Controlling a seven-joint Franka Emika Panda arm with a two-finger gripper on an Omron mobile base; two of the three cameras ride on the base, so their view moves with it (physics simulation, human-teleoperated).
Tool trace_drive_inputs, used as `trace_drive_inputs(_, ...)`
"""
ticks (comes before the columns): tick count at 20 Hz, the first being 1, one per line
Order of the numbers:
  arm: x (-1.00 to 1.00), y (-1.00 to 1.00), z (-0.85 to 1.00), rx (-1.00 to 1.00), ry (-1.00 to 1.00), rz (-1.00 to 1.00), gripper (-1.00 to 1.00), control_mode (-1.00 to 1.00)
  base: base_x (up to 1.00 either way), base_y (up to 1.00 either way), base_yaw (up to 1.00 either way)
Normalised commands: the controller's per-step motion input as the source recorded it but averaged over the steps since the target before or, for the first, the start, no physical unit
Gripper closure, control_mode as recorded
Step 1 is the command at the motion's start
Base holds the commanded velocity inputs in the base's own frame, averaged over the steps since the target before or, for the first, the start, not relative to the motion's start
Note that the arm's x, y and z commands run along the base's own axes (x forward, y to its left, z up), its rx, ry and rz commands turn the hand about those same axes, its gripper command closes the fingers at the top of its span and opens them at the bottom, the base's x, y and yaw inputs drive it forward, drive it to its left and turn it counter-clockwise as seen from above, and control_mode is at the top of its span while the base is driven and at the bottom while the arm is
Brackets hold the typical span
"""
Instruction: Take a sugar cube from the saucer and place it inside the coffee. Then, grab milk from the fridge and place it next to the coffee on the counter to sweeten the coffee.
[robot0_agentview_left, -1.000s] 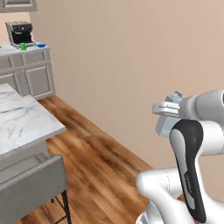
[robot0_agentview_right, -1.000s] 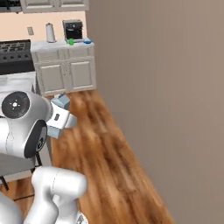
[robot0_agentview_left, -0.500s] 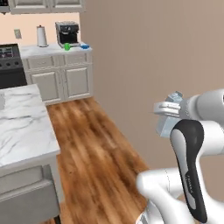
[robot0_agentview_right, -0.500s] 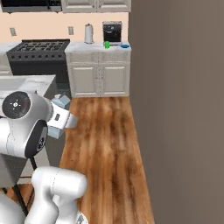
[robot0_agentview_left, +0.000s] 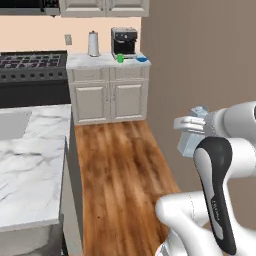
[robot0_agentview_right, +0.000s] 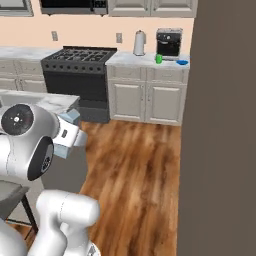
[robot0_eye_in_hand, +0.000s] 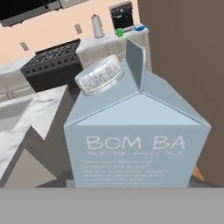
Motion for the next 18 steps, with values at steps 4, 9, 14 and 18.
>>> trace_drive_inputs(4, 0.0, 0.0, 0.0, 0.0, 0.0, 0.0, 1.0, 1.0, 1.0, -0.66, 0.3)
trace_drive_inputs(9, 0.0, 0.0, 0.0, 0.0, 0.0, 0.0, 1.0, 1.0, 1.0, -0.55, 0.21)
trace_drive_inputs(14, 0.0, 0.0, 0.0, 0.0, 0.0, 0.0, 1.0, 1.0, 1.0, -0.46, 0.16)
trace_drive_inputs(18, 0.0, 0.0, 0.0, 0.0, 0.0, 0.0, 1.0, 1.0, 1.0, -0.28, 0.08)
